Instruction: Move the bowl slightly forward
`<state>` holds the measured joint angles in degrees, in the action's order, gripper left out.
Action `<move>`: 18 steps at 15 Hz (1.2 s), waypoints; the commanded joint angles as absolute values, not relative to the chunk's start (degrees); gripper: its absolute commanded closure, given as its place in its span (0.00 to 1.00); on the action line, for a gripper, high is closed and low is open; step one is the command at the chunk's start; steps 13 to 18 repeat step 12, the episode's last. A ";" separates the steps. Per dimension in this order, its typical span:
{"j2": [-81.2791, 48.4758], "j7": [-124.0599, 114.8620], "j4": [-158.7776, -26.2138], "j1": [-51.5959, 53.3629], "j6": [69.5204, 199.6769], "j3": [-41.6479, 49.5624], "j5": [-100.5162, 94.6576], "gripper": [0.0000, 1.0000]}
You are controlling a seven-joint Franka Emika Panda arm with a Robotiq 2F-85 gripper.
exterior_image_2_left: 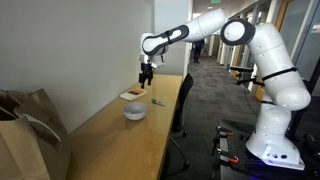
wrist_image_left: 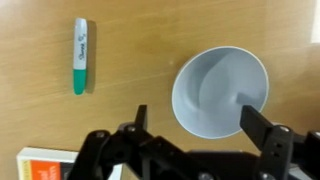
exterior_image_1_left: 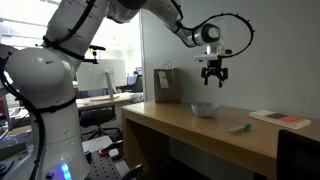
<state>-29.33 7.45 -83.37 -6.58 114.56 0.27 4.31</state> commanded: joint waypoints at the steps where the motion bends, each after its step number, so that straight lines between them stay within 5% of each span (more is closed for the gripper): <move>1: -18.93 6.40 -97.08 -4.64 120.29 1.46 0.81 0.00; 18: -7.96 7.14 -110.41 -4.47 121.13 1.26 0.40 0.00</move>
